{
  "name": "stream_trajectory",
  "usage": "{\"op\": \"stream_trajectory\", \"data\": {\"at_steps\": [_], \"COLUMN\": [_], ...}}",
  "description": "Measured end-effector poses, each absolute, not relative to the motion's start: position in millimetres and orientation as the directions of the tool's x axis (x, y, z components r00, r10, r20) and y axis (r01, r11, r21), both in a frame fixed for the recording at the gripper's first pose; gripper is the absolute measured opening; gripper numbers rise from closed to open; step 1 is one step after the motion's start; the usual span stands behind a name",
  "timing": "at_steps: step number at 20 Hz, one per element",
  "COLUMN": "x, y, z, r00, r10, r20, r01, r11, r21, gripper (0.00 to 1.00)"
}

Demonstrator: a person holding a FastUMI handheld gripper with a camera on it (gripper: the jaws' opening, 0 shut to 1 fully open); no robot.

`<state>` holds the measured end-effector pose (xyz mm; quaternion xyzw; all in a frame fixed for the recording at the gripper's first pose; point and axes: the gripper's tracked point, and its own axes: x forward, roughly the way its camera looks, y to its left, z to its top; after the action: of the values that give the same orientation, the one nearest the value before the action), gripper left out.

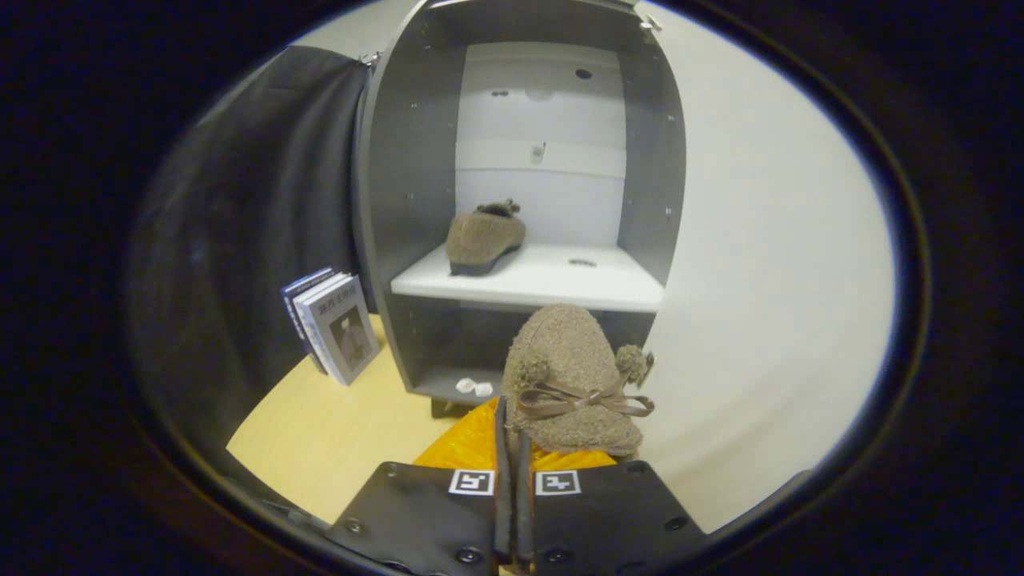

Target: Open the shoe cabinet door, grab the shoes and put them into the shoe cabinet, then close the shoe cabinet door.

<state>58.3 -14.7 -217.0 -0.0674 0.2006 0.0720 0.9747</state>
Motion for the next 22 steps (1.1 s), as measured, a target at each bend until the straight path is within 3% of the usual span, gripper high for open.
{"op": "stream_trajectory", "data": {"at_steps": [5,12,22], "x": [161.6,296.7,365.6], "y": [-9.8,-14.0,-16.4], "z": [-172.9,-193.1,-205.8], "r00": [0.939,0.915,0.887], "r10": [0.060,0.004,0.040], "r20": [-0.337,-0.404,-0.460], "r01": [-0.114,-0.066,-0.014], "r11": [0.983,0.988,0.998], "r21": [-0.142,-0.139,0.061], "gripper": [0.05,0.05,0.08]}}
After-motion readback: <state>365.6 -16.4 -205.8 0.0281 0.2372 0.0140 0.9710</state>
